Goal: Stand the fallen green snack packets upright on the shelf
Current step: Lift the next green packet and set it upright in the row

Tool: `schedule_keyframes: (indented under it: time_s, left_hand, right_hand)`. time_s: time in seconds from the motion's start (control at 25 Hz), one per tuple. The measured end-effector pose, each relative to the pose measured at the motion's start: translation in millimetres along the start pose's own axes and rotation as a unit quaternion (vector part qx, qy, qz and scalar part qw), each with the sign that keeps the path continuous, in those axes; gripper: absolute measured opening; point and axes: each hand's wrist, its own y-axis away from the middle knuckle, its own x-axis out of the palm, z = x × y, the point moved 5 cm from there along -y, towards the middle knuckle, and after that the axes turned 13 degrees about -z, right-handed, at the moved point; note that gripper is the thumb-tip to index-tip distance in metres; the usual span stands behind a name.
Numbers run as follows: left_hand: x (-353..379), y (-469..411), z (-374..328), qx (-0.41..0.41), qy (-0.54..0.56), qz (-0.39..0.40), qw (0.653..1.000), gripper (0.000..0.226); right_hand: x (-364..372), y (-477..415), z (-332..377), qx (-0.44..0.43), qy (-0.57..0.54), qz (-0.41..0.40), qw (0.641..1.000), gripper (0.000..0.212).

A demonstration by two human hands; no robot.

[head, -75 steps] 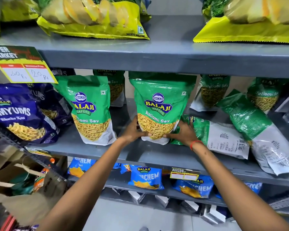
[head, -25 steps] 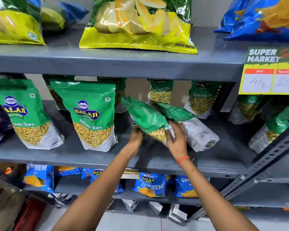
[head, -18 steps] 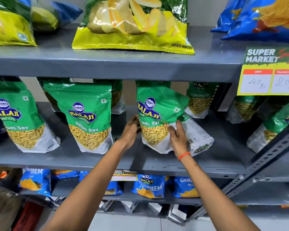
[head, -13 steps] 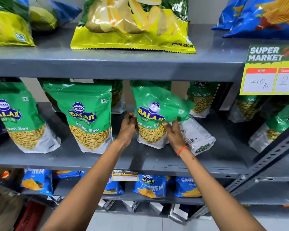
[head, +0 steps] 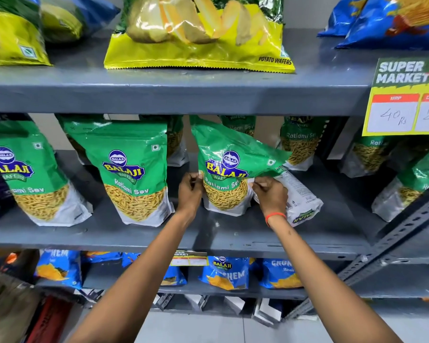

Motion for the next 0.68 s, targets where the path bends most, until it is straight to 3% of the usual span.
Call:
schedule_keyframes:
  time_s: [0.44,0.56,0.68]
  left_hand:
    - [4,3,1,0.021,-0.046,-0.075,0.996,0.014]
    - [4,4,-7,0.046,-0.030,-0.062,0.997,0.014]
    - [7,4,-17,0.062,0.005,-0.032,0.998,0.015]
  right_hand:
    - [-15,16,9,-0.029,0.017,-0.009,0.999,0.012]
    - [-10,20,22,-0.096,-0.011,0.032,0.995,0.015]
    - [-3,17,26,-0.076,-0.034,0.042,0.996,0.019]
